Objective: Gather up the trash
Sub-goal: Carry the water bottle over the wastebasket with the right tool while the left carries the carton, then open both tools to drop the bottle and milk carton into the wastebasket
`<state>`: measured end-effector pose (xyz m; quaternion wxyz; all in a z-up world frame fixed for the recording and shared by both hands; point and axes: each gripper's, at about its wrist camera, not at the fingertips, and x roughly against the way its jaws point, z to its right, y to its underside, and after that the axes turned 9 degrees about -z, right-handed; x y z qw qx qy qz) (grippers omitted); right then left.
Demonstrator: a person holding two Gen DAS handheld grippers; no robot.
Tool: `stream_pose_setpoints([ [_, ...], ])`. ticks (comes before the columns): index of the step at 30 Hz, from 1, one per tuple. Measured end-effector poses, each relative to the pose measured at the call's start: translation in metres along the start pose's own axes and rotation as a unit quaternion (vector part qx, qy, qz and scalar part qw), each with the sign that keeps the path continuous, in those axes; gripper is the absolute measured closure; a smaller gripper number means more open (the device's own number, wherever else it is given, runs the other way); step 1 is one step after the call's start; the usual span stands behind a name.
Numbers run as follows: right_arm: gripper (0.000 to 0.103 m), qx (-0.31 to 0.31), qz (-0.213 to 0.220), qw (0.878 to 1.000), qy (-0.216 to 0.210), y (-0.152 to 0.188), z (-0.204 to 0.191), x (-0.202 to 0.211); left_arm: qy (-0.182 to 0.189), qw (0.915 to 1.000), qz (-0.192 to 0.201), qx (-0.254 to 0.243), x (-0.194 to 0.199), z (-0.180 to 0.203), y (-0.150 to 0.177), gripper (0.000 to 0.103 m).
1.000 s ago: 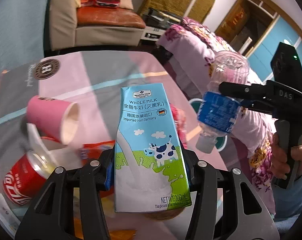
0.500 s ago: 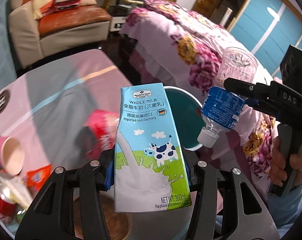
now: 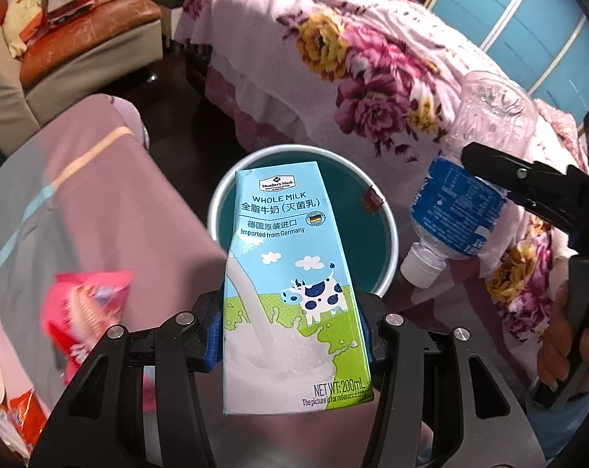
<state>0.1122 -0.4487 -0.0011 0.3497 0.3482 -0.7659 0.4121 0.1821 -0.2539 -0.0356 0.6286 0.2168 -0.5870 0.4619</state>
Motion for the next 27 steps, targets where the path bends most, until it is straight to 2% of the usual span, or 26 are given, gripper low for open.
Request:
stream_pose_setpoints([
  [9,0.041,-0.006,-0.015,1.0,0.007,-0.006,0.009,-0.02,0.005,0.9998,-0.019,-0.001,-0.026,0.0,-0.012,0.05],
  [10,0.041,-0.007,-0.015,1.0,0.008,-0.006,0.008,-0.021,0.006,0.9998,-0.02,-0.001,-0.027,0.0,-0.012,0.048],
  [12,0.041,-0.007,-0.016,1.0,0.01,-0.007,0.008,-0.023,0.001,0.9999,-0.017,0.0,-0.028,-0.001,-0.014,0.029],
  [14,0.041,-0.007,-0.016,1.0,0.012,-0.008,0.007,-0.025,-0.006,1.0,-0.007,0.001,-0.025,-0.002,-0.014,0.022],
  [19,0.041,-0.008,-0.019,1.0,0.017,-0.008,0.004,-0.029,-0.007,0.9999,-0.001,0.012,-0.018,-0.011,-0.013,0.02],
  [21,0.041,-0.007,-0.02,1.0,0.018,-0.008,0.003,-0.029,-0.004,0.9998,0.001,0.019,-0.014,-0.015,-0.009,0.013],
  [27,0.041,-0.003,-0.031,0.999,0.024,-0.008,-0.003,-0.036,0.007,0.9993,0.002,0.037,-0.007,-0.026,0.005,0.012],
])
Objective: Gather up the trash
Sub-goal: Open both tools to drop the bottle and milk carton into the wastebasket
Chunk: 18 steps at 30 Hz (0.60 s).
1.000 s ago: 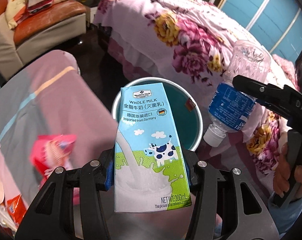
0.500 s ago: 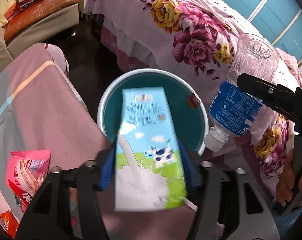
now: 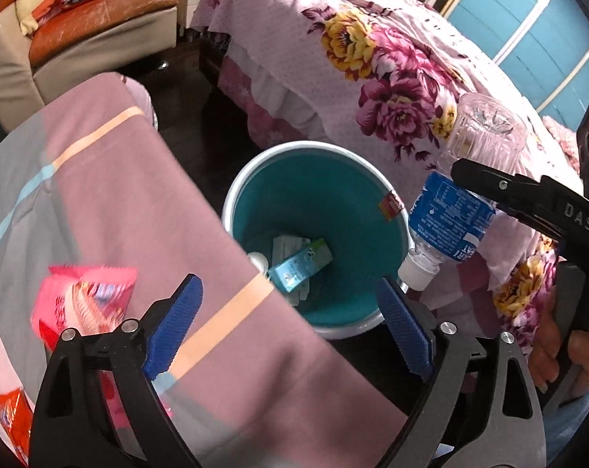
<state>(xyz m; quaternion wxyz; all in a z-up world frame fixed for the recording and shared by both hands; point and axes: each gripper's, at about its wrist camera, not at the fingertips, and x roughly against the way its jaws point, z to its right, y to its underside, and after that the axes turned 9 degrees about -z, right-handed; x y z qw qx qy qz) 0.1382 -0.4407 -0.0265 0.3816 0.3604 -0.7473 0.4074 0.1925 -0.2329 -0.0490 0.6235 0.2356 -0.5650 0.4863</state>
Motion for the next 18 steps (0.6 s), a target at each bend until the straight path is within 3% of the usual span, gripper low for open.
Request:
stream_pose_setpoints([
  [12,0.041,0.013,-0.012,1.0,0.013,0.003,-0.016,-0.006,0.015,0.9997,0.007,0.016,0.013,-0.016,0.016,0.011],
  [18,0.04,0.015,-0.04,0.999,0.019,0.005,-0.022,-0.017,0.019,0.9994,0.007,0.026,0.015,-0.027,0.022,0.011],
])
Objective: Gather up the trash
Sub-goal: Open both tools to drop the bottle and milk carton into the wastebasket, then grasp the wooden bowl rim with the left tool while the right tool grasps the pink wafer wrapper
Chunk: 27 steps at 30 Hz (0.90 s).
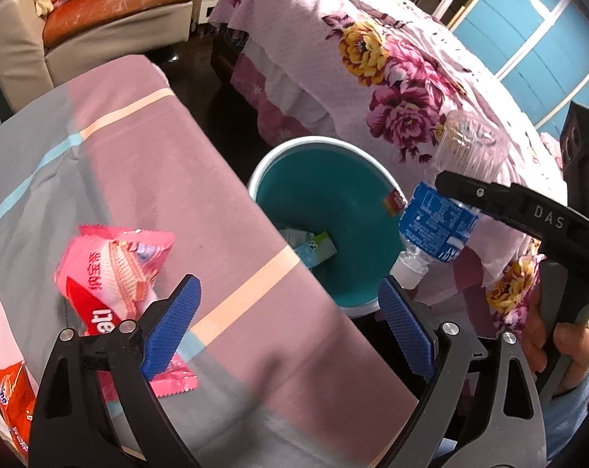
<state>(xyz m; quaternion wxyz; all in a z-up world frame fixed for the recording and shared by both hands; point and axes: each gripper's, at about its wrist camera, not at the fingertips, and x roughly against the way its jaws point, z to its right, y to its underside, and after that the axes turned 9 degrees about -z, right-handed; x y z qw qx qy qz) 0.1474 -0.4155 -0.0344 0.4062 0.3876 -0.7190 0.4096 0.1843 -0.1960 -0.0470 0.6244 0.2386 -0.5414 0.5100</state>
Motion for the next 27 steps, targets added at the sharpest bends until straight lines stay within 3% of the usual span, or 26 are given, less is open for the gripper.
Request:
stream_pose_setpoints([
  [3,0.039,0.0,-0.011,1.0,-0.007,0.002,-0.004,-0.003,0.004,0.9999,0.002,0.009,0.004,-0.007,0.003,0.01],
  [5,0.03,0.004,-0.01,1.0,-0.005,0.003,-0.009,-0.001,0.006,0.9999,0.004,0.014,0.007,-0.011,0.006,0.01],
  [13,0.027,0.01,-0.01,1.0,-0.01,0.014,-0.027,0.012,0.004,0.9995,0.016,0.026,0.026,-0.024,0.026,0.01],
  [23,0.025,0.031,-0.039,0.999,-0.021,0.044,-0.063,0.012,-0.017,0.9985,0.027,0.044,0.056,-0.055,0.068,0.01],
  [27,0.02,0.053,-0.056,0.997,-0.025,0.061,-0.082,0.009,-0.017,0.9974,0.03,0.063,0.067,-0.074,0.09,0.01],
])
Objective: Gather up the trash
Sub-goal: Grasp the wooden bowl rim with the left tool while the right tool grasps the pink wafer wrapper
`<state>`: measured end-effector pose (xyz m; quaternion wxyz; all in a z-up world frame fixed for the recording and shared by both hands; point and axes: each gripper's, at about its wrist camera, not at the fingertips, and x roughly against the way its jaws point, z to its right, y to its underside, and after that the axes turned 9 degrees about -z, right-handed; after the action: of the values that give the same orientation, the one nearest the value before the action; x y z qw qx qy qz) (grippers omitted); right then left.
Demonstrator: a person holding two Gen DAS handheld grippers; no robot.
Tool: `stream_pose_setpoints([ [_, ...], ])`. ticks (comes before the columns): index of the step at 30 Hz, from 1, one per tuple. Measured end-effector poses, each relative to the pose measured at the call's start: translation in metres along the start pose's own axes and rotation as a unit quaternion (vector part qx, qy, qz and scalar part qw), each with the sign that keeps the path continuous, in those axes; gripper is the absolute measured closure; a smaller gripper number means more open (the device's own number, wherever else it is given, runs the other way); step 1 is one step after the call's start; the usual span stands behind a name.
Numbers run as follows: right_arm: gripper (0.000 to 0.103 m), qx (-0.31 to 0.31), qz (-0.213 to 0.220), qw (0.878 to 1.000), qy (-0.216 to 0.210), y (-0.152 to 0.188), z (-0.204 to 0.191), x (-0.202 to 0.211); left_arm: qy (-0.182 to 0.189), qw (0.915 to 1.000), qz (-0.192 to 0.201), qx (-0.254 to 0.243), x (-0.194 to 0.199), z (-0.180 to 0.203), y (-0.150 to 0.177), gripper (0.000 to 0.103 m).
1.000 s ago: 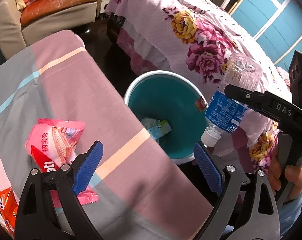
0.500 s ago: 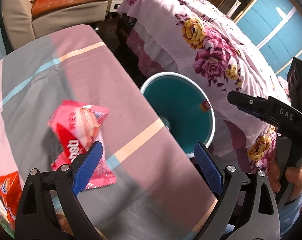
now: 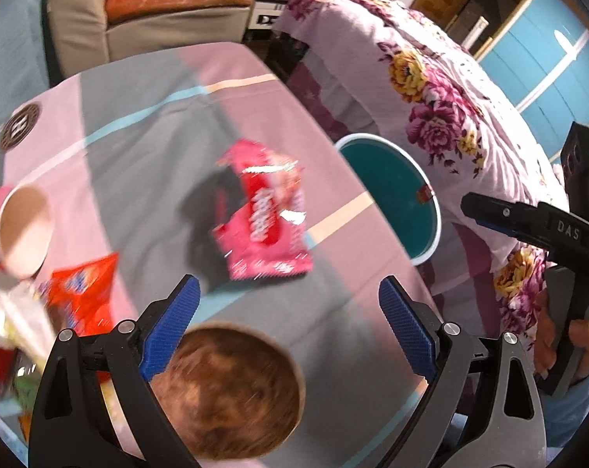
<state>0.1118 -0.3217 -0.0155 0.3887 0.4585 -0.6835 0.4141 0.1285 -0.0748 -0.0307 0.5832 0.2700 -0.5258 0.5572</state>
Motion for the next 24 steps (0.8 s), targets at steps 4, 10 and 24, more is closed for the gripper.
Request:
stream_pose_setpoints([
  [4,0.02,0.028,-0.014,1.0,-0.001,0.012,-0.023,-0.005,-0.006,0.9999,0.004,0.009,0.009,-0.015,0.019,0.01],
  [10,0.02,0.058,-0.025,0.998,-0.005,0.026,-0.048,-0.011,-0.014,0.9996,0.004,0.025,0.016,-0.04,0.048,0.01],
  [24,0.02,0.078,-0.052,0.996,0.0,0.039,-0.07,-0.029,-0.002,0.9993,-0.017,0.033,-0.004,-0.061,0.072,0.01],
])
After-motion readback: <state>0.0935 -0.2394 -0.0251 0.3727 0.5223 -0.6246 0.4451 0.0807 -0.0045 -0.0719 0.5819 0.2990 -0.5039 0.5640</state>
